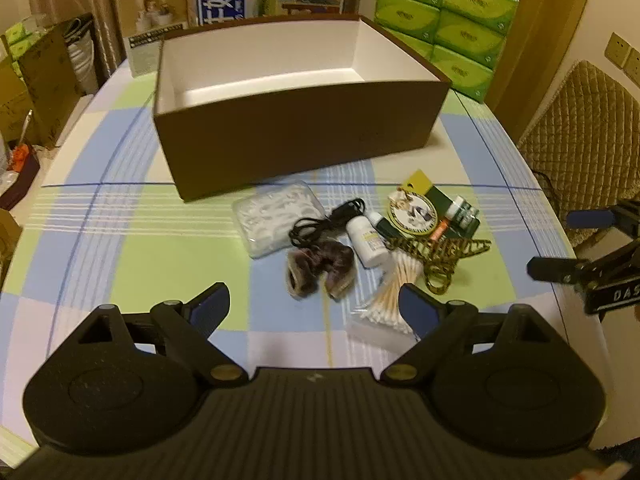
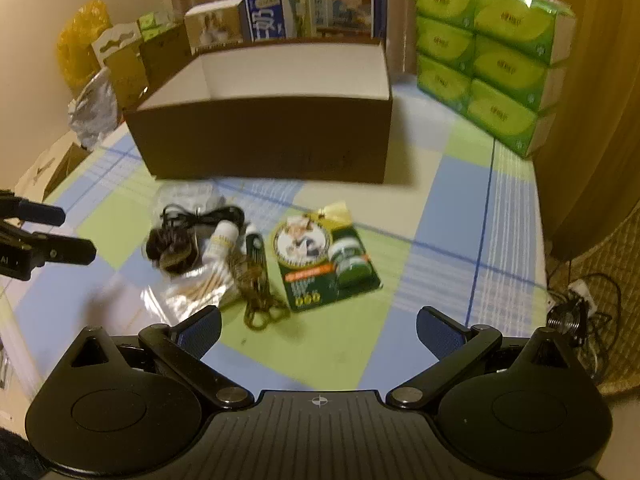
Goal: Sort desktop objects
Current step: 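Withdraw both tools from the box back toward the remaining items, then grasp the cotton swab bag with the left tool while the right tool grasps the green Mentholatum card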
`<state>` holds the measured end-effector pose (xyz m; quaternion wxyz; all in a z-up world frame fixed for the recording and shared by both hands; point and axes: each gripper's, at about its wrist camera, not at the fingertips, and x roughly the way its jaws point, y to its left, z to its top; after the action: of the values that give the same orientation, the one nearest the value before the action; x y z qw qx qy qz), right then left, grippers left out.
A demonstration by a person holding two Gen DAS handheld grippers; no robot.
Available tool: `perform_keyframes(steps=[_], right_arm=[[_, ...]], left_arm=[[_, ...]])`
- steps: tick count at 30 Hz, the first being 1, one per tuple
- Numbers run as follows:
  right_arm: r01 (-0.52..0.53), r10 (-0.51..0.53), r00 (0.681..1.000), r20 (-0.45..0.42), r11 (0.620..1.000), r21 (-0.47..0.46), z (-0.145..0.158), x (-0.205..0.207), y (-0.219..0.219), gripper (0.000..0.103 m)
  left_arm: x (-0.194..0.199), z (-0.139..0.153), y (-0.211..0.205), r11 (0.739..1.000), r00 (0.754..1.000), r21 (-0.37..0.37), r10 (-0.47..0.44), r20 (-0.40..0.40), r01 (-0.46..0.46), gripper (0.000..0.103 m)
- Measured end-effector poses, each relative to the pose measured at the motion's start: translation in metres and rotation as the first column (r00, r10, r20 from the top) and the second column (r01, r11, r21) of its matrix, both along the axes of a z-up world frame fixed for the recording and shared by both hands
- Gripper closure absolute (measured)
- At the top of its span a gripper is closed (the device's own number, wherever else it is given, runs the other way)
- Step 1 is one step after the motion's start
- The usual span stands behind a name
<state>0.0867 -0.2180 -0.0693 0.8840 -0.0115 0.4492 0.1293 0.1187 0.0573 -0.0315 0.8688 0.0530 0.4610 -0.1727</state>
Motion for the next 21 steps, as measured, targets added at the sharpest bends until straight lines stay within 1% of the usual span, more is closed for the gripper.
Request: perform_keyframes(steps=[4,11,18,21], right_arm=[[0.007,-0.007,1.0,-0.027,1.0,0.008,-0.011,-0.002,-0.003,0.002],[0.03,-0.029,0.998,-0.048,0.999,0.012,-0.019,-0.001,-0.011,0.002],[0.057,-0.057,0.996,-0.074,0.998,0.004,-0.029,0.002,-0.021,0.002],[0.072,-0.071,0.994,-0.087,0.997,0.002,-0.033,0.002,-0.026,0.002]], left_arm=[[0.0,-0.009,-0.008,1.0,1.0,0.008,-0.025,-0.011,0.025,0.014],[0.001,-0.023,-0.019,0.998,0.997,0.012,-0.066,-0.032,0.066,0.015],[0.003,-0.035,-0.034,0.989,0.988,-0.007,-0.149,-0.036,0.149,0.02],[0.004,-0.042,-0.043,0.982,0.981,-0.006,-0.19,-0.044,0.19,0.025]])
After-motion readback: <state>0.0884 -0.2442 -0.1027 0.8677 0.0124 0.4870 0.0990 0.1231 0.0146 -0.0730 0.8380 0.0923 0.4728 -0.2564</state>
